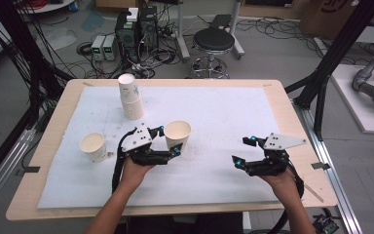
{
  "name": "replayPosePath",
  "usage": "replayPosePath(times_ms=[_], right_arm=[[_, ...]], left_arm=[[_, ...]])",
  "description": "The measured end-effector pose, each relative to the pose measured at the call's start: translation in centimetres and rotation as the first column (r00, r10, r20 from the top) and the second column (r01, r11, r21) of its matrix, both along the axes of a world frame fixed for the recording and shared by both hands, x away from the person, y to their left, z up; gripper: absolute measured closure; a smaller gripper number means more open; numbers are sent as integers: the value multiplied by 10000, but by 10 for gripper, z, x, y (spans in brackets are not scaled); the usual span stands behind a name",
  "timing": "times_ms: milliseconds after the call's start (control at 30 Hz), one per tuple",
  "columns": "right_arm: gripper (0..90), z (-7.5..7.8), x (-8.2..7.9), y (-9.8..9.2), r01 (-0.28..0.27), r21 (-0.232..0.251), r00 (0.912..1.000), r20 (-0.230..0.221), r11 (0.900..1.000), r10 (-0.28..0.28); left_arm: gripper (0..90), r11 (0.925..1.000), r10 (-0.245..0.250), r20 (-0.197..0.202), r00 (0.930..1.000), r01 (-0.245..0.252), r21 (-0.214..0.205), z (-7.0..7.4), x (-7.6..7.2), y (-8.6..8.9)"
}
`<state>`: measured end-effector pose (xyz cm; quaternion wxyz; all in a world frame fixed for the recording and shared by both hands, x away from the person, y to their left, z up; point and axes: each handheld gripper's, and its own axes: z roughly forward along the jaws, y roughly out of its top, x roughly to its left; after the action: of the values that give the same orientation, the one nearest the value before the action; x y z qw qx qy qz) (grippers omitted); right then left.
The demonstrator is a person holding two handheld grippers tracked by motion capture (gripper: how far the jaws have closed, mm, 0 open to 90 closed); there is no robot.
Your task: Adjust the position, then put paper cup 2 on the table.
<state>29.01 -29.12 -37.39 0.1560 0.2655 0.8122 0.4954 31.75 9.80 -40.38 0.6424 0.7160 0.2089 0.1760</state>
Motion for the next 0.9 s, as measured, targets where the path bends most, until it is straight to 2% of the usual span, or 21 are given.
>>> replayPosePath(times_ms=[167,333,467,600,667,767,900], right_arm=[[216,0,0,-1,41,8,10000,-1,10000,-41],[216,-1,-1,-2,42,4,10000,-11,10000,-42],[216,-1,-1,-4,101,23,9999,5,9999,-101],[216,-1,-2,-5,121,16,9999,52,9999,-121],[216,-3,-3,-6,153,13,9999,35,9999,-153],[216,-5,-3,-7,186,34,9998,-4,9998,-186],[216,-5,-3,-8,202,64,9998,31,9998,-202]], left_arm=[[314,9995,285,-23,9996,-286,-122,-2,7,0],[307,9983,454,-274,9986,-464,-346,-6,17,-4],[305,9978,574,-491,9971,-590,-314,-12,27,-13],[304,9983,453,-575,9973,-473,-348,-17,34,-28],[304,9987,389,-609,9974,-408,-295,-19,36,-35],[305,9993,373,-539,9979,-373,1,-24,39,-49],[305,9991,273,-752,9968,-247,349,-31,43,-64]])
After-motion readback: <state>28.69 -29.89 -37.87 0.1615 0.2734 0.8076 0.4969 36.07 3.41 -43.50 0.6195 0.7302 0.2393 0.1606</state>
